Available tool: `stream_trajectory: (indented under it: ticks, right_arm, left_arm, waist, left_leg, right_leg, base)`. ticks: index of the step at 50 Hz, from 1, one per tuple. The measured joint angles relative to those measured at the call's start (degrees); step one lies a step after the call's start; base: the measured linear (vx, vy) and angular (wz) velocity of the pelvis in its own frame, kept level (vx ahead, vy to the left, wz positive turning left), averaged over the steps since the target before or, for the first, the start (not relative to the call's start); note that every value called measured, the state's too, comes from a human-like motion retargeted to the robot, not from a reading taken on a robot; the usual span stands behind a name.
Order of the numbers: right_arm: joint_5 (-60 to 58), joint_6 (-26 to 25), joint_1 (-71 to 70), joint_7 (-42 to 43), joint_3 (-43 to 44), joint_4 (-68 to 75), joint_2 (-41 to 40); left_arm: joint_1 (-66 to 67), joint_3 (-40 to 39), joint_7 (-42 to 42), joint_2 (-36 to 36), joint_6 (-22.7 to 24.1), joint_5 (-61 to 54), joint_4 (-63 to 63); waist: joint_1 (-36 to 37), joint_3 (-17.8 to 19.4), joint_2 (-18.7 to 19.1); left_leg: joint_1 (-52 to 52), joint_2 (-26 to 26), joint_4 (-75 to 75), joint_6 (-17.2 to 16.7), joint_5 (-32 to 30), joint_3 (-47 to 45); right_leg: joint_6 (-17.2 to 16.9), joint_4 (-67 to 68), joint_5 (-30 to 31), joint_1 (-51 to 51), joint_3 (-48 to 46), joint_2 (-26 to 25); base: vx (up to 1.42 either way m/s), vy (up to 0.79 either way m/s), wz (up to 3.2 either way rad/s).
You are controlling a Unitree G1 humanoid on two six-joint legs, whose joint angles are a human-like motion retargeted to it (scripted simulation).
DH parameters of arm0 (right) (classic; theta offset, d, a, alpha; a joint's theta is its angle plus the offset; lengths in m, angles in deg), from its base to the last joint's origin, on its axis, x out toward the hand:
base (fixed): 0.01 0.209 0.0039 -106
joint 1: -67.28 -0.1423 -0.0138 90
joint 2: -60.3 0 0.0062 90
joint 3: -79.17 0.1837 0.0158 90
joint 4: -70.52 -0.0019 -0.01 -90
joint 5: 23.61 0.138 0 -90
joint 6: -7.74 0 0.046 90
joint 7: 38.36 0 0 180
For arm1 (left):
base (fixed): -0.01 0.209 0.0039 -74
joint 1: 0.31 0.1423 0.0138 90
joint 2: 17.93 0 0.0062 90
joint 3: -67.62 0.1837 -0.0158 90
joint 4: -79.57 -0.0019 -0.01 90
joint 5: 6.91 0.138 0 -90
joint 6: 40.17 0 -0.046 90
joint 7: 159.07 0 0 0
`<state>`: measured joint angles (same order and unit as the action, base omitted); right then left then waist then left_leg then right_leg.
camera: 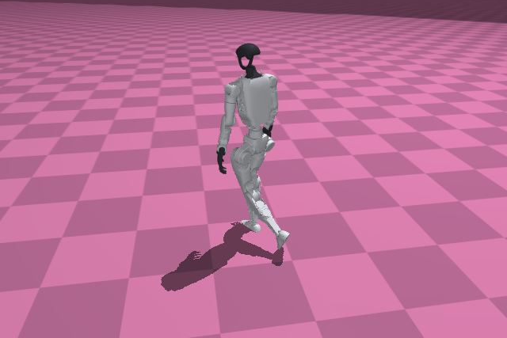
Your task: Walk
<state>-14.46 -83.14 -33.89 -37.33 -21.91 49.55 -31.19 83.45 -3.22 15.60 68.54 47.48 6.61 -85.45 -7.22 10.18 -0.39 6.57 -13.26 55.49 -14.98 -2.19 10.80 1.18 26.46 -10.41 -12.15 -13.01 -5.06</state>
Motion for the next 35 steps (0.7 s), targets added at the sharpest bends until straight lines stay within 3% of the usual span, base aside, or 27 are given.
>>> stream_trajectory:
  ticks: [3, 8, 12, 21, 27, 35]
  right_arm:
    - [-0.07, 0.41, 0.5, 0.65, 0.34, -1.54, 0.06]
    - [-1.64, 0.68, 2.28, 0.95, 0.39, -2.98, -0.84]
    - [-3.35, 0.37, 1.98, -1.11, -0.19, -1.24, -1.37]
    - [-5.53, -0.93, 1.43, -5.23, -1.18, 6.91, -2.78]
    - [-6.17, -1.37, 3.31, -5.52, -0.23, 9.19, -3.28]
    - [-5.15, -1.57, 4.84, -2.93, 3.93, 7.98, -2.05]
  left_arm:
    - [1.32, -0.36, 1.0, 0.57, -0.22, 0.26, 0.11]
    - [2.96, -1.65, 3.18, 1.25, -0.17, -1.39, 1.6]
    - [2.35, -2.26, 3.6, 1.8, 0.06, -3.14, 2.74]
    - [-0.53, 0.6, 3.64, 3.05, 1.81, -4.4, 8.13]
    - [-2.41, 3.75, 4.56, 3.06, 3.36, -4.19, 12.63]
    - [-6.23, 6.7, 5.2, 2.39, 4.11, -2.59, 14.09]
  waist:
    - [0.46, 0.34, -0.4]
    - [1.98, 0.36, -0.94]
    - [4.06, 1.11, -2.68]
    - [8.5, 1.1, -7.0]
    - [9.81, -0.09, -6.56]
    - [8.55, -0.43, -4.6]
  left_leg:
    - [-6.48, 3.24, 8.49, 0.18, 5.29, -0.88]
    - [-16.97, 12.64, 11.5, 9.66, 18.05, -3.99]
    - [-22.0, 15.55, 2.04, 13.01, 21.8, -2.23]
    - [-23.33, 13.94, -27.35, 9.22, 14.52, 11.87]
    - [-21.22, 13.85, -31.27, 7.28, 11.78, 15.66]
    - [-16.88, 11.48, -26.61, 11.74, 18.19, 7.51]
  right_leg:
    - [0.28, -0.29, -1.45, 3.14, 4.15, -2.65]
    - [-0.07, -1.7, -3.55, 8.71, 11.76, -5.99]
    - [-0.48, -1.99, -5.92, 13.05, 19.16, -6.33]
    - [-3.27, -0.45, -11.03, 19.62, 32.92, -1.67]
    - [-4.99, 1.77, -12.34, 22.45, 35.13, 2.73]
    - [-8.72, 9.15, -8.84, 23.46, 33.18, 11.24]
  base:
    - [0.48, 0.01, -1.18]
    - [0.48, 0.06, -1.43]
    - [0.51, 0.08, -1.7]
    - [0.52, 0.18, -1.57]
    - [0.47, 0.33, -1.32]
    - [0.37, 0.41, -1.04]
